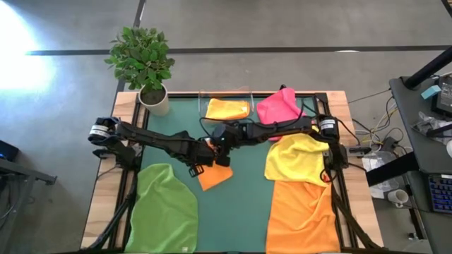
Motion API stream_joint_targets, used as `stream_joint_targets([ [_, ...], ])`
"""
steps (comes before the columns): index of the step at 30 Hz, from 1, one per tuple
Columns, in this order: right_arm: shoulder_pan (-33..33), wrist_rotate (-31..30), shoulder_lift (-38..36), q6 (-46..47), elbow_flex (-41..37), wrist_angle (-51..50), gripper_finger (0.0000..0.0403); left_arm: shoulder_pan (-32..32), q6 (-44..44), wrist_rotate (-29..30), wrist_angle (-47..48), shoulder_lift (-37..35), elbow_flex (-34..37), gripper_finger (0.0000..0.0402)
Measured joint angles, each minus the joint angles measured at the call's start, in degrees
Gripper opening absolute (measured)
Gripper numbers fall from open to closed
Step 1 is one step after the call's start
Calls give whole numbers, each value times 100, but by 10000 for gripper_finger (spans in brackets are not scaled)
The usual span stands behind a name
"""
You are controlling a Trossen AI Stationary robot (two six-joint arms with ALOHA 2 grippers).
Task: Fold microfiber towels
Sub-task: Fold the top left orange microfiber towel
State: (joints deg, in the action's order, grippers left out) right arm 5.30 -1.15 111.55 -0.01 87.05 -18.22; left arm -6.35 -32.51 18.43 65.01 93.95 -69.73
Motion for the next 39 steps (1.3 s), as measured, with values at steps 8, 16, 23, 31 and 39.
stream_joint_targets([
  [8,26,2,-38,-155,751,-1567,136,54,288,484,840,-2,-75,138],
  [16,10,272,-441,-101,527,-2819,136,20,-20,373,1076,-305,-73,148],
  [23,-314,1516,-832,595,-503,-2137,119,23,482,-117,-651,-575,298,148],
  [31,-810,1521,-807,1771,-1009,-513,109,189,1073,-853,-2333,-597,1227,128],
  [39,-841,954,-800,3096,-1255,666,105,264,1654,-1070,-2833,-599,1721,34],
])
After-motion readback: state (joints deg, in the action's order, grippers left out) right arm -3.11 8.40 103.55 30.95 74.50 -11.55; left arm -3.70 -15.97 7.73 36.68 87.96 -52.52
